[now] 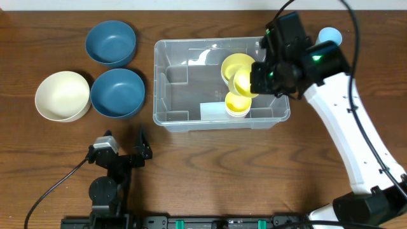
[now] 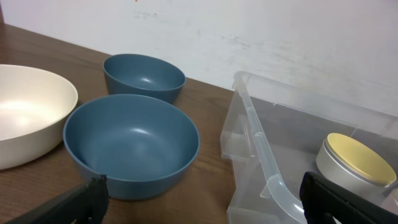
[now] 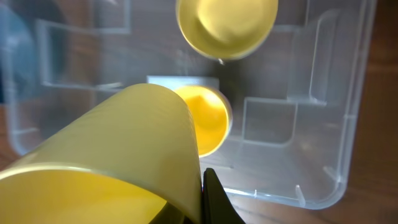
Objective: Pack container
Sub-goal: 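Carry the yellow cup over the container and drop it onto the cup stack, then move the right gripper back to the light-blue cup and grasp it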
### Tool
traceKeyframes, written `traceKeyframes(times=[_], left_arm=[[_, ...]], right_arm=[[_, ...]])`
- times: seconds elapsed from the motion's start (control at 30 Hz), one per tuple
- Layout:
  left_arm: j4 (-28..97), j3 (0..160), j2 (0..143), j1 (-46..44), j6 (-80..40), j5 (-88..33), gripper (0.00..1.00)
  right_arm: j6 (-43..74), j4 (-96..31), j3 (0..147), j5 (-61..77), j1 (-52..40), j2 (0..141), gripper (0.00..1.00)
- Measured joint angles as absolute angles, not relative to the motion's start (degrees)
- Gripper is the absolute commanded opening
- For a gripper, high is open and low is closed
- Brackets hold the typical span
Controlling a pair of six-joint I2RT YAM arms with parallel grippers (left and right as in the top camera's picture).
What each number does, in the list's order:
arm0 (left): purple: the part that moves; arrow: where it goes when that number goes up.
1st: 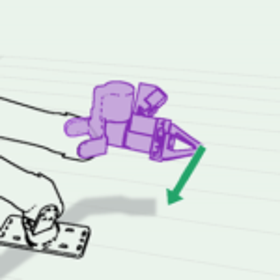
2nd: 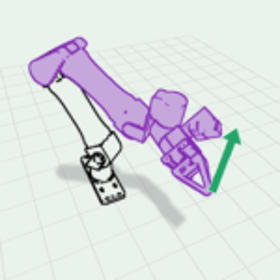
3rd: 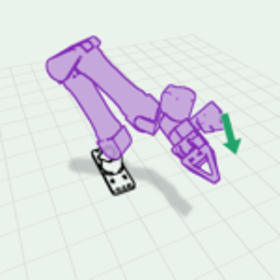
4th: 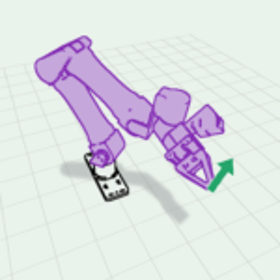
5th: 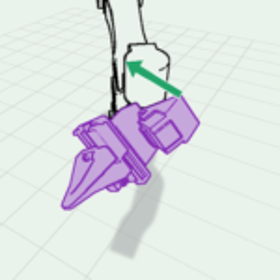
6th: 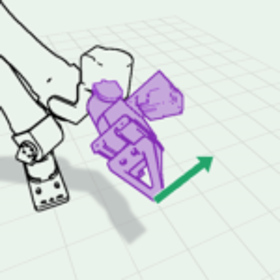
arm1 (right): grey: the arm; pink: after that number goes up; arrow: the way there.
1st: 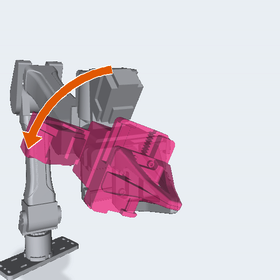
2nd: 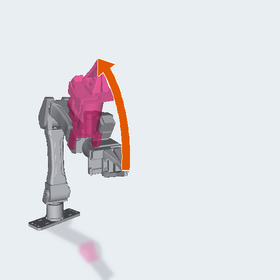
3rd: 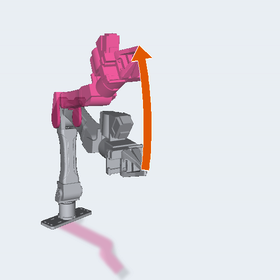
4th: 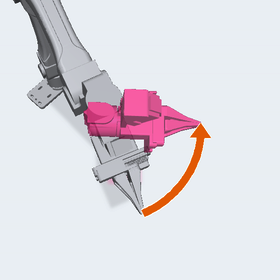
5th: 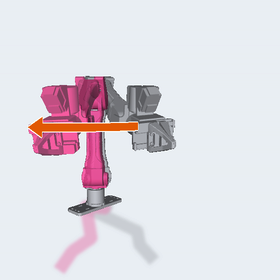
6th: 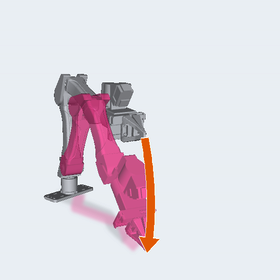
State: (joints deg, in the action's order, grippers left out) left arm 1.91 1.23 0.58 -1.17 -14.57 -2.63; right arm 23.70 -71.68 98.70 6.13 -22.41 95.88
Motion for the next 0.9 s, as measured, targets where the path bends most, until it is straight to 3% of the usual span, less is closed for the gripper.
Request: traceKeyframes(times=[0.27, 0.4, 0.5, 0.73, 0.9], left_arm=[[1.9, 1.2, 0.6, -1.2, -14.6, -2.6, 0.98], [1.9, 1.2, 0.6, -1.2, -14.6, -2.6, 0.98], [1.9, 1.2, 0.6, -1.2, -14.6, -2.6, 0.98], [1.9, 1.2, 0.6, -1.2, -14.6, -2.6, 0.98], [1.9, 1.2, 0.6, -1.2, -14.6, -2.6, 0.98]], right_arm=[[23.9, -69.1, 91.6, 5.3, -22.5, 96.7, 0.02], [24.0, -67.9, 90.9, 5.6, -22.6, 96.7, 0.3], [23.8, -67.5, 90.8, 6.0, -22.6, 96.7, 0.36], [23.2, -67.2, 90.7, 6.5, -22.6, 96.7, 0.32], [22.9, -66.0, 90.9, 6.7, -22.3, 96.7, 0.4]])
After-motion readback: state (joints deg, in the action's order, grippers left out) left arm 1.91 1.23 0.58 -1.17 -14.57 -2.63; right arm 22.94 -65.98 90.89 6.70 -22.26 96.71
